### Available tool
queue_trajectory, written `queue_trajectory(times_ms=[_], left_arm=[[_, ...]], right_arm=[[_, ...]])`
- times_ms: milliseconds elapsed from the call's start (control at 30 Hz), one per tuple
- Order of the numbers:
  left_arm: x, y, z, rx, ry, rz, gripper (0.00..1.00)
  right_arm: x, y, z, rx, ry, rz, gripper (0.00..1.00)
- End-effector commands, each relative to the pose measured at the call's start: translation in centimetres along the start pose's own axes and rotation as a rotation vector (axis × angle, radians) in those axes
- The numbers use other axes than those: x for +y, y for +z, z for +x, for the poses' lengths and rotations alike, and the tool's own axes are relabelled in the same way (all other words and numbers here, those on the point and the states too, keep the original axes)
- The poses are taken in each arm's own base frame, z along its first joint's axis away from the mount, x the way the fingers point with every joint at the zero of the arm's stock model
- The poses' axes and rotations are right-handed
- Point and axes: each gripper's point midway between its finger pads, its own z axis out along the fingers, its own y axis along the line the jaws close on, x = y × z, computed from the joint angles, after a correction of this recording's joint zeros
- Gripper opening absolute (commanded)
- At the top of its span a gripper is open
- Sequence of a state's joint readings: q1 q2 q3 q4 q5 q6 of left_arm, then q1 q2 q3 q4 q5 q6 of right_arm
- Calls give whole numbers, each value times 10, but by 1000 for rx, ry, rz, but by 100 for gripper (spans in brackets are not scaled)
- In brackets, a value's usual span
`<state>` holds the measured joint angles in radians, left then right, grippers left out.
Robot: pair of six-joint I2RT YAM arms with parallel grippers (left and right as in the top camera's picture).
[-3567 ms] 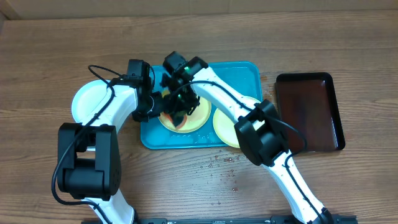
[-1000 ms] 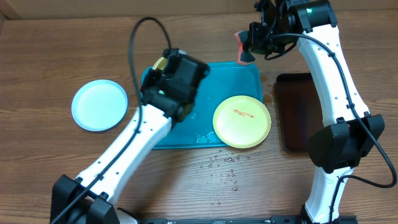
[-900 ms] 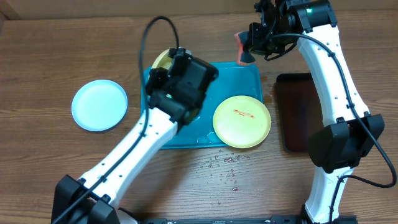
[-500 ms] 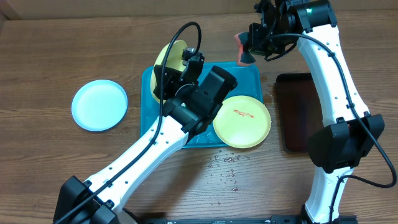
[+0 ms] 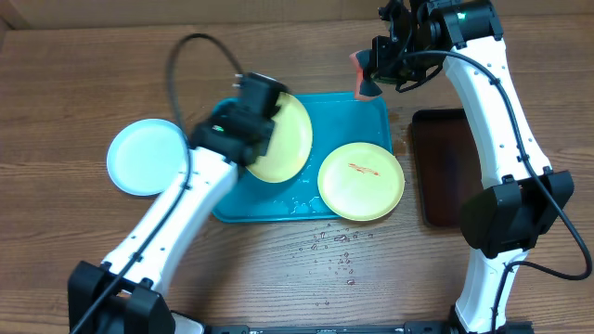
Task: Clean dirty plates on tray and stack at the side
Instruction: 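Carry the yellow plate left and stack it on the white plate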
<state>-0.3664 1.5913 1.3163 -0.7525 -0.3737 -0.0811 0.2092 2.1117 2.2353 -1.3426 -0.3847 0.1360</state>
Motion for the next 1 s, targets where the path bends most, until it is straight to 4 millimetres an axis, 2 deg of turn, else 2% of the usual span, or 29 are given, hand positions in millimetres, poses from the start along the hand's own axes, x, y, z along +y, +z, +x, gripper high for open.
queue_trajectory(times_ms=[0,167,333,433,533,633,733,800,967], left_arm=[[25,0,1,41,-287,142,4],[101,17,27,121,-545,114,4],[181,22,64,155,-748,18,4],[216,23,85,168,-847,-22,4],[241,26,106,192,-916,-65,4],[255,35,124,225,-961,-87,4],[260,53,136,262,-986,-92,4],[259,66,141,285,-986,-87,4],[240,95,151,355,-987,-16,4]], right_arm=[[1,-3,-2,-9,-14,1,4],[1,-3,-2,-9,-14,1,4],[1,-3,-1,-8,-14,1,4],[1,-3,-1,-8,-13,1,4],[1,-3,-1,-5,-12,2,4],[1,-3,0,-3,-12,2,4],[0,-3,0,-2,-11,2,4],[0,-3,0,-2,-11,3,4],[0,-3,0,-2,-11,2,4]])
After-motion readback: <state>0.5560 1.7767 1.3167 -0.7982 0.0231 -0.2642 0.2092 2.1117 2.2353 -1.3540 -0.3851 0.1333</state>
